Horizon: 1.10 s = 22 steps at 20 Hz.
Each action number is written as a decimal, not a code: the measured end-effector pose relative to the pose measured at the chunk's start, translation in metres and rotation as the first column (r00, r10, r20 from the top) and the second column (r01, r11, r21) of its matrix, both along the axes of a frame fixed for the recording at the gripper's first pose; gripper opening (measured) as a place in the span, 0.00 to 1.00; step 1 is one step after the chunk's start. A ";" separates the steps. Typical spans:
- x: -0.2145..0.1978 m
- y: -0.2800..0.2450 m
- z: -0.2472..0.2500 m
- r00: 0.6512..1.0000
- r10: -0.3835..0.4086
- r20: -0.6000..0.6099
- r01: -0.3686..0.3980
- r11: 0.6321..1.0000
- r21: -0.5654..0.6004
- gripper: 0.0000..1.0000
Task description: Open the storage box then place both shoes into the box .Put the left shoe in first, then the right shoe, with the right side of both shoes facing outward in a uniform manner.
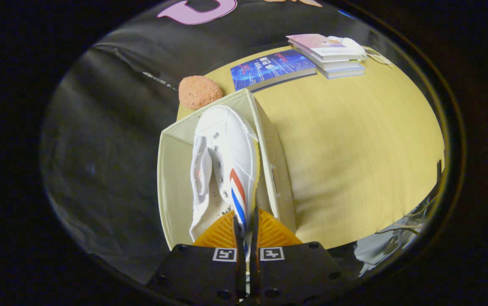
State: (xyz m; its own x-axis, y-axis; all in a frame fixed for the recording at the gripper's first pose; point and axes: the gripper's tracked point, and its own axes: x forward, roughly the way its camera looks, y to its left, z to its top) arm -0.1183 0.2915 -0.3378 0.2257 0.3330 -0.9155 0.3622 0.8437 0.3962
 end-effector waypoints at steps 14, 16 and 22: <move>0.006 0.008 0.003 0.997 -0.068 0.021 0.068 0.998 -0.018 0.31; 0.015 0.004 0.006 0.996 -0.076 0.041 0.077 0.997 -0.015 0.31; 0.019 -0.004 0.006 0.996 -0.080 0.036 0.081 0.997 -0.003 0.28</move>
